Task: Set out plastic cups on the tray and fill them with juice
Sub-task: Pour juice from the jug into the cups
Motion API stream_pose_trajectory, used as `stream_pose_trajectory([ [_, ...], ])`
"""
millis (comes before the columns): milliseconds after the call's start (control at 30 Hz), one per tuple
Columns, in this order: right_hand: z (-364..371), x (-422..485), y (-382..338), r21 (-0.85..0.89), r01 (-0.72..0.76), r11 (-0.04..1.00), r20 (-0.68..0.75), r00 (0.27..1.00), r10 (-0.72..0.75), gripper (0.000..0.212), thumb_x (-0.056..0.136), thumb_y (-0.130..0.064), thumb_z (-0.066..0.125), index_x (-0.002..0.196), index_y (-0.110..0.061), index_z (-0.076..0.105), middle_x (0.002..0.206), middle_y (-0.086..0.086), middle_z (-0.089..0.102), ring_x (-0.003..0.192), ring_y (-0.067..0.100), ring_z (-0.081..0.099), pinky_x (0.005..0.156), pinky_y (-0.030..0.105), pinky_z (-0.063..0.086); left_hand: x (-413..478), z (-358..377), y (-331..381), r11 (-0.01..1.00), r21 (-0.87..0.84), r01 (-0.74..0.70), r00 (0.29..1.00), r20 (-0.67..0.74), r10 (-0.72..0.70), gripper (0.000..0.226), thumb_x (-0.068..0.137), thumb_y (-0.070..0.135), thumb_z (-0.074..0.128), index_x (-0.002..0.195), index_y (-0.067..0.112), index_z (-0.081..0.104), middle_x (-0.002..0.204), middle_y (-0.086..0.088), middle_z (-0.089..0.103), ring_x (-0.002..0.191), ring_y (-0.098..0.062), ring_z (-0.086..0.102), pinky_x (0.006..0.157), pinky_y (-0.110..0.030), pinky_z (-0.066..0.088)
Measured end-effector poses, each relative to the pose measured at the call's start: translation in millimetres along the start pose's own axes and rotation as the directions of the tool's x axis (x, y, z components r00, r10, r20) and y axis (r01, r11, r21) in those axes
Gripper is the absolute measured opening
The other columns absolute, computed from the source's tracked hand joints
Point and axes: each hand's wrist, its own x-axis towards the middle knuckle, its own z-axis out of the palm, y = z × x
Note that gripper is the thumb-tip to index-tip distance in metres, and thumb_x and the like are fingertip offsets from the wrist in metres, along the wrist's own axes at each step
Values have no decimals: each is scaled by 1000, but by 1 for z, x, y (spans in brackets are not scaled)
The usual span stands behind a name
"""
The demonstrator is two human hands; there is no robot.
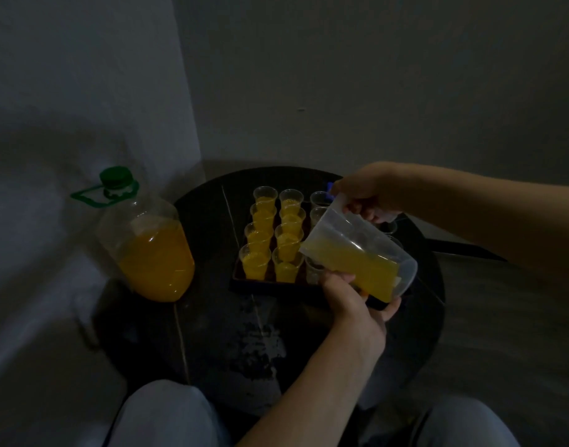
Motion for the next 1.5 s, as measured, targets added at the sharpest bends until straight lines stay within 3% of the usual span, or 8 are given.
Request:
stream_pose_trajectory([
  [167,0,-1,-1,-2,4,1000,-4,1000,-4,25,100,-23,56,78,-13,58,47,-2,45,46,7,33,47,17,24,-2,1,1,1000,5,0,1000,-11,0,42,98,21,41,139,28,49,110,-9,49,97,-31,53,103,-68,41],
  [267,0,-1,-1,3,-11,1000,18,1000,10,24,100,-22,56,78,-13,57,44,-2,44,40,7,34,37,16,25,-1,0,3,1000,2,3,1000,-13,-3,41,98,21,41,137,28,50,110,-9,49,96,-31,53,103,-68,41],
  [667,1,0,-2,-76,3,997,57,998,2,24,99,-20,58,76,-14,56,46,-2,44,39,7,34,35,15,27,-1,-3,2,1000,8,8,1000,-2,-8,41,96,21,43,135,24,51,112,-11,49,99,-33,52,104,-67,42],
  [933,0,-5,-2,-40,9,999,61,998,-6,22,98,-16,58,76,-14,57,44,-1,44,36,7,34,35,14,26,-4,-3,2,1000,14,-4,1000,-20,4,40,95,20,44,134,25,52,112,-11,49,100,-33,52,102,-68,42],
  [1233,1,-7,2,29,5,1000,20,1000,-5,23,100,-24,55,81,-12,58,49,-1,45,43,8,35,41,18,29,5,-8,6,998,60,3,1000,-20,-1,49,90,24,46,138,28,52,122,-13,49,109,-34,52,98,-69,44],
  [1500,-3,-8,10,114,53,992,-34,998,-49,26,102,-33,49,86,-13,56,48,0,48,33,9,40,34,17,34,-2,-9,20,990,136,-37,999,-18,39,49,90,25,45,138,27,51,124,-12,48,106,-34,51,97,-66,47],
])
